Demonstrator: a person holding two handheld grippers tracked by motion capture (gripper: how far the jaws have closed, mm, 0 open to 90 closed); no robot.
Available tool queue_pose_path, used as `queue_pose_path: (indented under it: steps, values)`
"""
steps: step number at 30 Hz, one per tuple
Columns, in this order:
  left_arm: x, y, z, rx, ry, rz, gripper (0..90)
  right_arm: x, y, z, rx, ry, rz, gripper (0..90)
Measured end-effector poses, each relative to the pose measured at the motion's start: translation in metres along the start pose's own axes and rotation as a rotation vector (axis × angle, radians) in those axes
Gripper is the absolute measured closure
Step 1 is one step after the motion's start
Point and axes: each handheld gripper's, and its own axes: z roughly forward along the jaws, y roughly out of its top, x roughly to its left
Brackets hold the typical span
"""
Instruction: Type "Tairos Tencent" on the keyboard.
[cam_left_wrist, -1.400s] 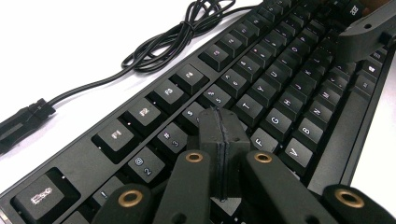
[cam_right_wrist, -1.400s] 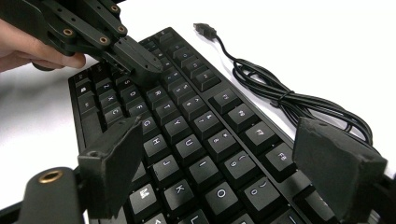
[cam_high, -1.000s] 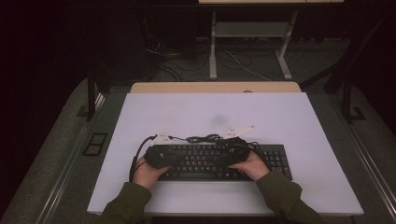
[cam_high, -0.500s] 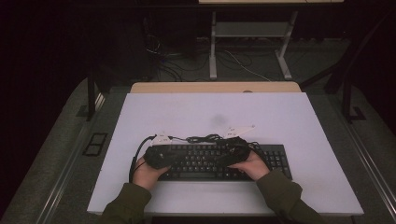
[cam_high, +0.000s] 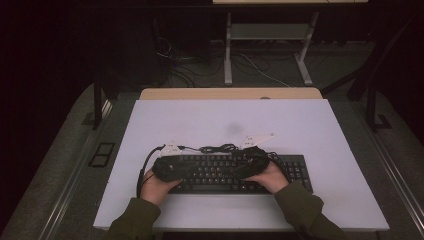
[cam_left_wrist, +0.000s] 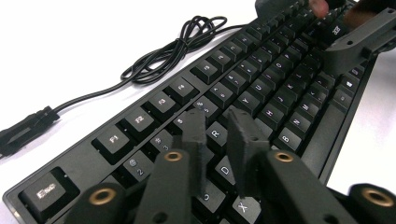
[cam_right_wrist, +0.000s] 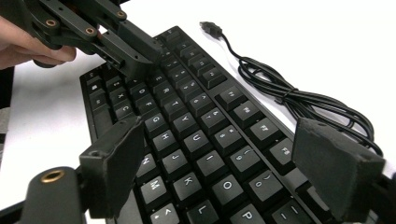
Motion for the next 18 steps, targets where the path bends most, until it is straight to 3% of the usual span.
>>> queue_pose_path:
  steps: [18]
  values:
    - [0.0008,-0.0057,-0.0052,-0.016,0.023,-0.039,43.3,0.0074,0.0003,-0.0005,0.01,0.058,-0.02,51.1]
